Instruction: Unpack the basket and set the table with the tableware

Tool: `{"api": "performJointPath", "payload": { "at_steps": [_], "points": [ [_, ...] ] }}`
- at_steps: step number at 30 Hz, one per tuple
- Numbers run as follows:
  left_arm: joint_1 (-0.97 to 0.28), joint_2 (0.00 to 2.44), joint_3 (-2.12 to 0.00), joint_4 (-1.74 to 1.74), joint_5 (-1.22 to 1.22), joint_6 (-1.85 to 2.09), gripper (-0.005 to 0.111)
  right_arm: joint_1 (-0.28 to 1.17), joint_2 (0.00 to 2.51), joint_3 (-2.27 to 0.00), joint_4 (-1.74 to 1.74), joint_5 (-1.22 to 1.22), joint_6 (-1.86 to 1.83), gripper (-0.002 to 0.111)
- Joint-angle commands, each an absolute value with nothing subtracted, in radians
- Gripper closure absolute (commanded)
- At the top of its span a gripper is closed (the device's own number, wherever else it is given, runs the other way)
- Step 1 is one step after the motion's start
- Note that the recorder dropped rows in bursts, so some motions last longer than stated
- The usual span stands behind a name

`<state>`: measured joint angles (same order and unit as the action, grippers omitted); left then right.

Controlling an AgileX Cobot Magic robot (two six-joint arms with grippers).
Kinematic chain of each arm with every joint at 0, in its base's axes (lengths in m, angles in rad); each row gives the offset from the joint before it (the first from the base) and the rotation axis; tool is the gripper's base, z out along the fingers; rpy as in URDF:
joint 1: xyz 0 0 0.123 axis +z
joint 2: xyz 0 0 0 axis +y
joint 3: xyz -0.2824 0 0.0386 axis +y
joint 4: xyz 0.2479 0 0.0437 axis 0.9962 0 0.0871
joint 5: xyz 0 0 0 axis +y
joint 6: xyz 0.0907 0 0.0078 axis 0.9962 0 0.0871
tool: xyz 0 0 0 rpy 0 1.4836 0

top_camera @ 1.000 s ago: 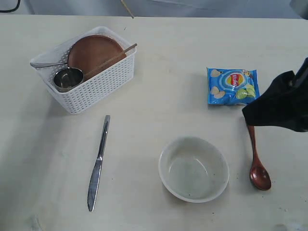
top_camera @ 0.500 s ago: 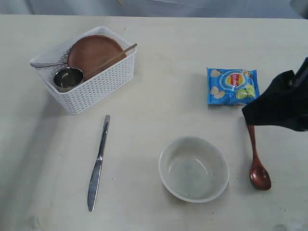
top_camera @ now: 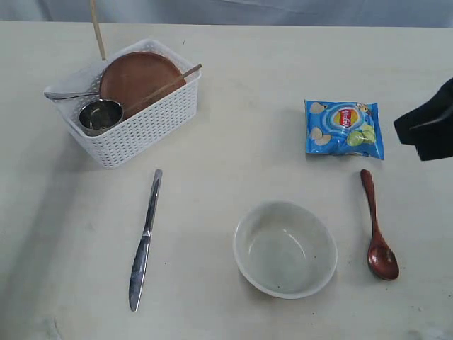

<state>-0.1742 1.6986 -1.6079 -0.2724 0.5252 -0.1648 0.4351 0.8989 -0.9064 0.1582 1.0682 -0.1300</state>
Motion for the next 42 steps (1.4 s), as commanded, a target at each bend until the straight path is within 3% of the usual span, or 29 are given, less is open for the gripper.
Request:
{"api": "performJointPath", "payload": {
  "at_steps": [1, 8, 19, 25, 33, 42],
  "points": [
    [-0.173, 1.648, -1.612, -0.511, 0.709, 0.064, 0.107, 0.435, 0.839, -0.906, 0.131, 1.050, -0.155, 0.109],
    [-0.239, 1.575, -1.476, -0.620, 0.823, 0.113, 0.107, 0.435, 0.741, -0.906, 0.121, 1.058, -0.155, 0.109],
    [-0.693, 1.448, -1.075, -0.666, 0.432, -0.015, 0.107, 0.435, 0.710, -0.861, 0.070, 1.099, -0.127, 0.109],
    [-0.849, 1.492, -1.033, -0.666, 0.310, -0.115, 0.107, 0.435, 0.690, -0.799, 0.070, 1.073, -0.124, 0.109],
    [-0.939, 1.639, -1.033, -0.666, 0.234, -0.257, 0.107, 0.435, 0.637, -0.795, 0.070, 1.075, -0.124, 0.109],
    [-0.942, 1.745, -1.085, -0.666, 0.208, -0.286, 0.107, 0.435, 0.610, -0.790, 0.070, 1.086, -0.120, 0.109]
  ]
}}
